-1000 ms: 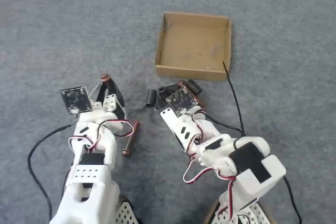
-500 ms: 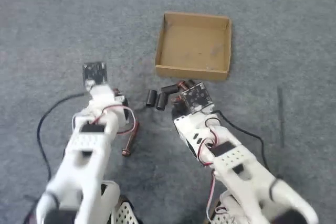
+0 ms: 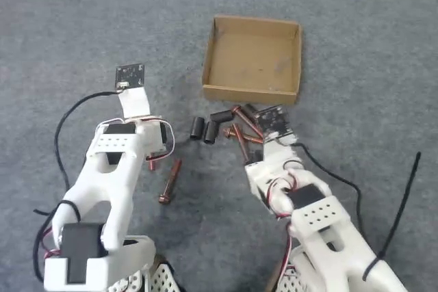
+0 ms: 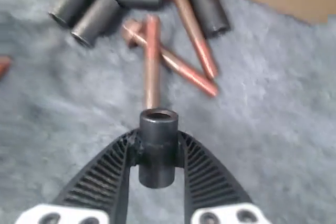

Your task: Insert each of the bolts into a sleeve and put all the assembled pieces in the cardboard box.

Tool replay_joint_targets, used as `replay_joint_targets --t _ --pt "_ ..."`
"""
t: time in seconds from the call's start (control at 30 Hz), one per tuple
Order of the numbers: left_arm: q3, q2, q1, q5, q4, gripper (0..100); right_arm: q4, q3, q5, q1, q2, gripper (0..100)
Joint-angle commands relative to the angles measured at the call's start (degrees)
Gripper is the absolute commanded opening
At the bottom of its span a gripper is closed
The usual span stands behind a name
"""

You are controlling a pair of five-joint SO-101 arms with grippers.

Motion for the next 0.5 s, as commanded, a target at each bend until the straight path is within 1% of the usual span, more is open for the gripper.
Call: replay_joint_targets --t 0.0,0.07,0.17,0.23,0.33,0.47 --pt "-3.56 -0.70 0.44 -0.44 0.35 1 2.86 -4.48 -0.97 2.24 -2.68 0.6" --pt "-4.18 -0.79 1.76 -0.44 2.02 1 3.21 -4.48 -0.97 3.56 -2.68 0.6" --pt "-7.78 -0.70 2.29 -0.70 8.97 1 3.21 -4.57 -0.97 6.02 -2.68 0.6" --pt "-9.54 -0.18 2.11 -0.70 11.87 1 3.91 -4.75 -0.88 7.60 -2.68 0.6" --pt "-9.63 0.00 2.37 -0.70 12.04 1 6.64 -5.98 -0.88 9.80 -2.68 0.6" --pt "-9.63 0.09 2.37 -0.44 12.04 1 6.99 -6.15 -0.70 13.58 -2.59 0.6"
